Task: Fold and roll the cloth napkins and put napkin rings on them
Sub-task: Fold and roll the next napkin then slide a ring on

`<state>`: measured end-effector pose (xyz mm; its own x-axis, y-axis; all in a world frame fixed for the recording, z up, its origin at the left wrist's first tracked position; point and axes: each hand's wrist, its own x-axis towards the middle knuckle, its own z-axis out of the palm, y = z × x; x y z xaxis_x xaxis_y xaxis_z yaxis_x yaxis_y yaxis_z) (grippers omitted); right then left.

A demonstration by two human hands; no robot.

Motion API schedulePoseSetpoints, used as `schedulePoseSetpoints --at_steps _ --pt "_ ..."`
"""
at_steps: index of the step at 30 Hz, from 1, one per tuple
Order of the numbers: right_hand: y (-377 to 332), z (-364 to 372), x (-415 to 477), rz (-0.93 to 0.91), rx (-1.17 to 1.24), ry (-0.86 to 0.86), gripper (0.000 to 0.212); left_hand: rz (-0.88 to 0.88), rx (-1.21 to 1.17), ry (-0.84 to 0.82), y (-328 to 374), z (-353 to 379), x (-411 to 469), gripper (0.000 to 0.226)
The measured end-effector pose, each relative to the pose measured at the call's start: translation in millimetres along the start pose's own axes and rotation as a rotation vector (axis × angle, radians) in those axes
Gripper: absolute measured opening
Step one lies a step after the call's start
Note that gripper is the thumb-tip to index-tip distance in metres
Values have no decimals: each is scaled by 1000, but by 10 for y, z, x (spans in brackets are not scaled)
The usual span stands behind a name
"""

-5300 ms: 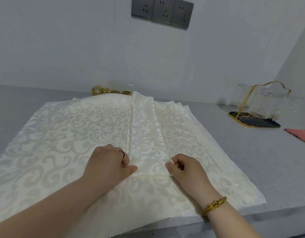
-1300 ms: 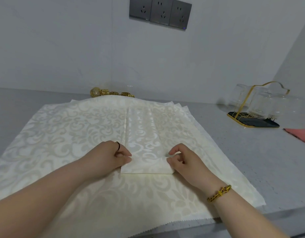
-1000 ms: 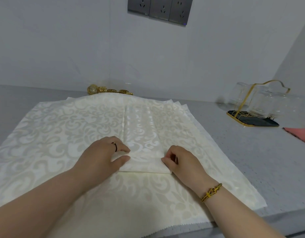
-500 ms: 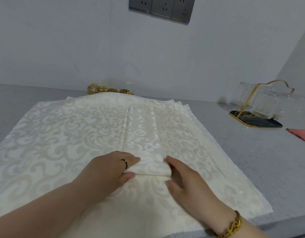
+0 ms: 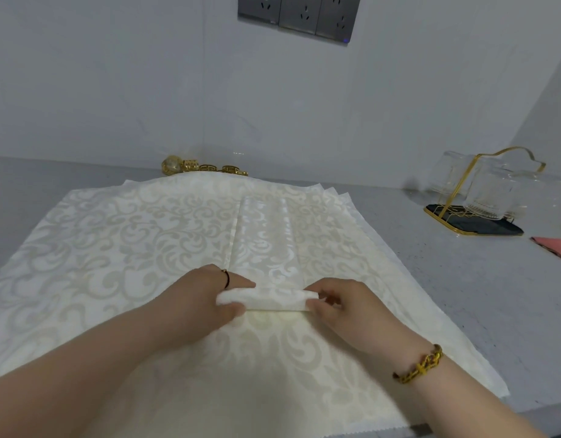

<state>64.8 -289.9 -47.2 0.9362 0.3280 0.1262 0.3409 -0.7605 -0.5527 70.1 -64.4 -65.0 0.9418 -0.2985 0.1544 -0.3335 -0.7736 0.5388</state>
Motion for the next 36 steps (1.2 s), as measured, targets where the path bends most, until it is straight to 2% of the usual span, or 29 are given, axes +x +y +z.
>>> schedulePoseSetpoints --at_steps 2,6,8,11,12,14,16,17,19,22,25,27,29,30,32,34,36 --pt "16 -31 99 74 98 -35 12 -40 -103 4 -9 -48 73 36" --pt "51 -18 295 170 247 -16 11 -102 -210 131 5 -92 195 32" --pt "70 31 378 206 262 8 14 -99 -126 164 -28 -80 211 26" --pt "90 129 473 169 103 101 27 7 17 167 -99 -40 211 7" --pt "101 147 484 131 51 142 29 58 85 153 -108 -32 219 17" --pt "108 147 472 38 -35 192 22 168 199 148 -165 -17 238 68" --pt "122 118 428 -29 -96 177 8 159 277 95 -166 -54 206 90" --pt "118 99 389 -47 -104 164 10 153 295 77 -179 -49 189 88" --pt "98 49 289 -65 -120 128 25 143 313 41 -149 -31 179 66" --pt "89 67 159 -93 -216 97 41 118 338 79 -85 15 198 50" --pt "47 169 153 -140 -387 171 26 148 406 109 -75 51 232 44" --pt "75 209 179 -187 -394 245 17 153 428 133 -83 37 234 51" --pt "69 189 177 -191 -341 199 16 142 387 158 -73 -39 198 78" --pt "54 162 156 -196 -327 184 17 147 362 162 -97 -40 180 79" --pt "-2 81 107 -180 -235 132 19 119 155 184 -128 -54 138 48" --pt "10 43 126 -85 -19 47 19 23 -107 188 -136 -50 101 14" --pt "38 50 180 -2 130 33 14 -42 -175 145 -132 -30 97 4"
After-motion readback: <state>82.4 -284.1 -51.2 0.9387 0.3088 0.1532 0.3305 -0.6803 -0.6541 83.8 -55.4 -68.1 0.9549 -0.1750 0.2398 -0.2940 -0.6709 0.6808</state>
